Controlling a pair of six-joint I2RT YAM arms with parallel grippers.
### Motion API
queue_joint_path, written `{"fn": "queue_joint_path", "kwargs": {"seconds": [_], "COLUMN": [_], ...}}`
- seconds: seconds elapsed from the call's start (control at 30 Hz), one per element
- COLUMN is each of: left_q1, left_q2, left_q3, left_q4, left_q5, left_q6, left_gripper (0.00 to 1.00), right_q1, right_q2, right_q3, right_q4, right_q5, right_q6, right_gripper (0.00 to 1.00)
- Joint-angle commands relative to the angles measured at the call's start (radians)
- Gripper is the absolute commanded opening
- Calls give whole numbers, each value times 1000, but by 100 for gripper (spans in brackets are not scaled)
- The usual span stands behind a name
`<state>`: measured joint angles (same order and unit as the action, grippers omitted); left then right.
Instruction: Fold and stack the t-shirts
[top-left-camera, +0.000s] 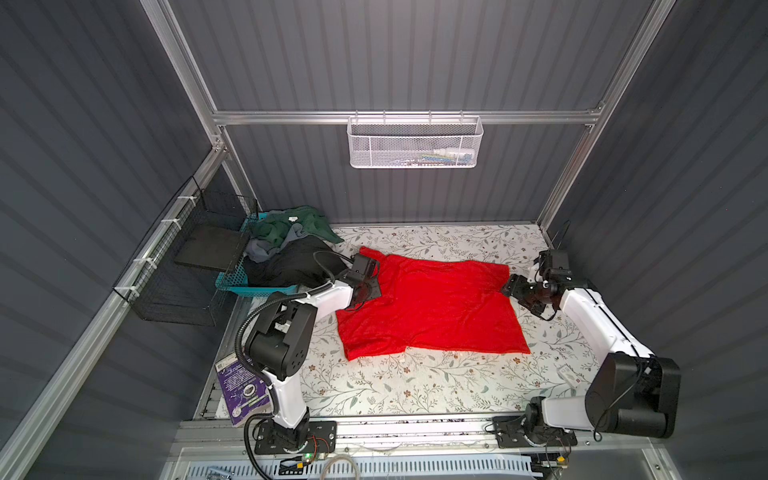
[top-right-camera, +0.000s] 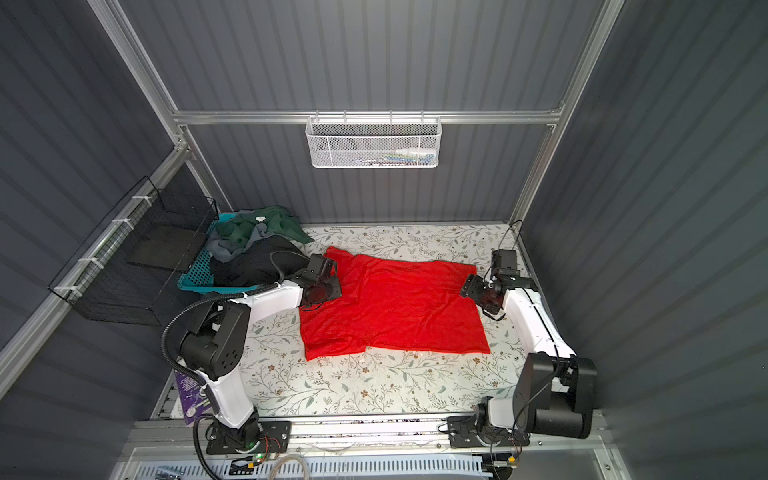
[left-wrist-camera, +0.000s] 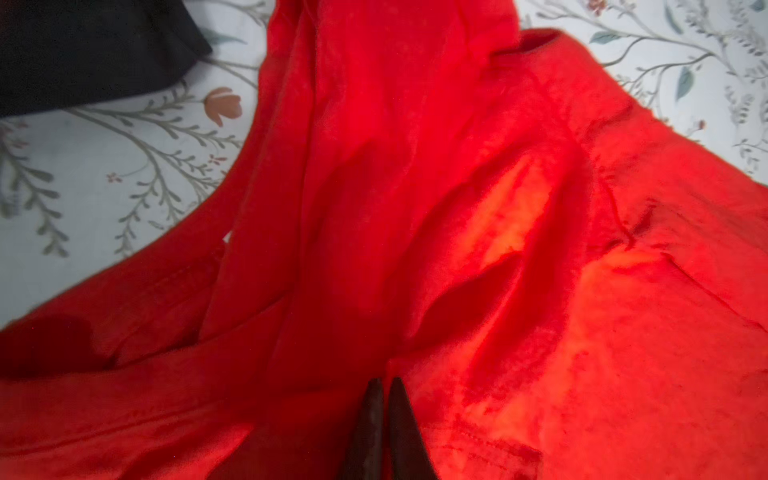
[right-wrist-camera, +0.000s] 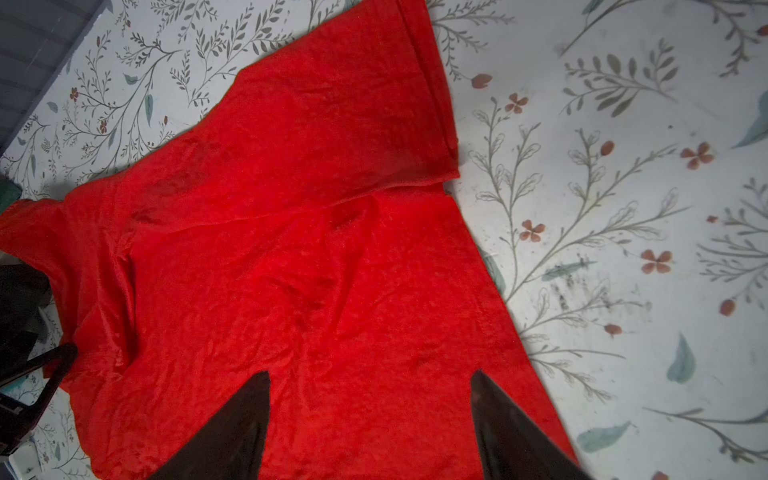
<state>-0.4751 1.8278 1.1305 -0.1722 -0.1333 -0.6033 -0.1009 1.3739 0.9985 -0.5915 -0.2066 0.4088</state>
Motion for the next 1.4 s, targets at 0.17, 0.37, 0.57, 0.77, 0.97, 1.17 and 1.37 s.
{"fn": "queue_joint_path", "kwargs": {"seconds": [0.17, 0.37, 0.57, 0.77, 0.97, 1.17, 1.37], "left_q1": [-12, -23, -23, -23, -22, 43, 139], "left_q2": [-33, -87, -97, -65, -149, -298, -385], "left_q3": [-57, -93, -91, -74, -99, -130, -154], "left_q4": [-18, -13, -26, -37, -61, -114, -200], "left_q5": [-35, -55, -49, -7, -36, -93, -32], "left_q6": [1, -15, -5, -4, 11, 28, 56], "left_gripper": [0, 0, 17, 40, 92, 100, 100], "right_q1": [4, 4, 5, 4, 1, 1, 27], "right_q2": [11, 16, 26, 18, -37, -141, -230], "right_q3": [12, 9, 11, 6, -6, -58, -179], "right_q4": [-55, -55, -57, -69, -116, -151, -152], "right_q5": [92, 96, 115, 133, 152, 126, 29], "right_q6": [-27, -24, -25, -31, -30, -2, 101], "right_gripper": [76, 76, 77, 78, 87, 99, 99]}}
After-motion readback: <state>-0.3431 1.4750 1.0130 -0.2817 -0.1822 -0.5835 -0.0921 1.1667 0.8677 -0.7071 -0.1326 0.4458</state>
